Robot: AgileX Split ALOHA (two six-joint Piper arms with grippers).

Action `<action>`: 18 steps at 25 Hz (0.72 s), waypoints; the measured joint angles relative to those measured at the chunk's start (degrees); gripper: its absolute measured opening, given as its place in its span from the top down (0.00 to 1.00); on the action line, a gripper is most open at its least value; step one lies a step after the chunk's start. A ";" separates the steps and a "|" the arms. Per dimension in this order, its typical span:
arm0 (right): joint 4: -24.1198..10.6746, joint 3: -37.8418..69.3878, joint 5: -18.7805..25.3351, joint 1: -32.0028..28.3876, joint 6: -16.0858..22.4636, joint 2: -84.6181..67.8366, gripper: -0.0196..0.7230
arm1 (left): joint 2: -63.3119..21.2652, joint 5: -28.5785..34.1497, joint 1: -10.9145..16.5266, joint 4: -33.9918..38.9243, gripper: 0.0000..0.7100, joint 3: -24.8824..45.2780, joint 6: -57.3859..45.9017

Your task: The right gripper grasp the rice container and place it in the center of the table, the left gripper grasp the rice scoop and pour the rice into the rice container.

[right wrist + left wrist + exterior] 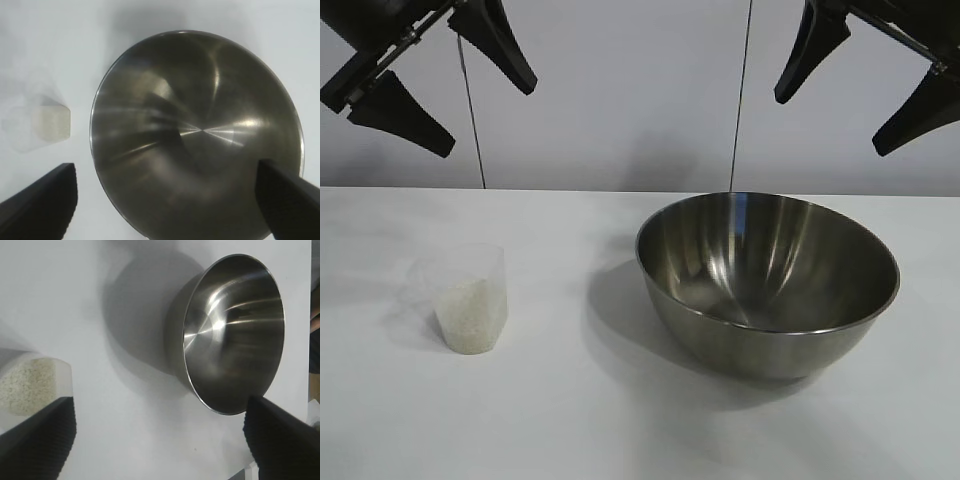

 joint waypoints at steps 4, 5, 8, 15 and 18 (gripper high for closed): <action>0.00 0.00 0.00 0.00 0.00 0.00 0.08 | 0.00 -0.02 0.00 0.00 0.08 0.00 0.11; 0.00 0.00 0.00 0.00 0.00 0.00 0.08 | 0.00 -0.02 0.00 0.00 0.08 0.00 0.11; -1.73 0.00 0.11 0.00 -0.24 0.00 0.08 | 0.00 -0.02 0.00 0.00 0.08 0.00 0.11; -18.17 3.63 -2.78 -0.02 -0.24 0.40 0.08 | 0.00 -0.02 0.00 0.00 0.08 0.00 0.11; -18.73 8.07 -9.18 -0.02 -0.24 3.06 0.08 | 0.00 -0.02 0.00 0.00 0.08 0.00 0.11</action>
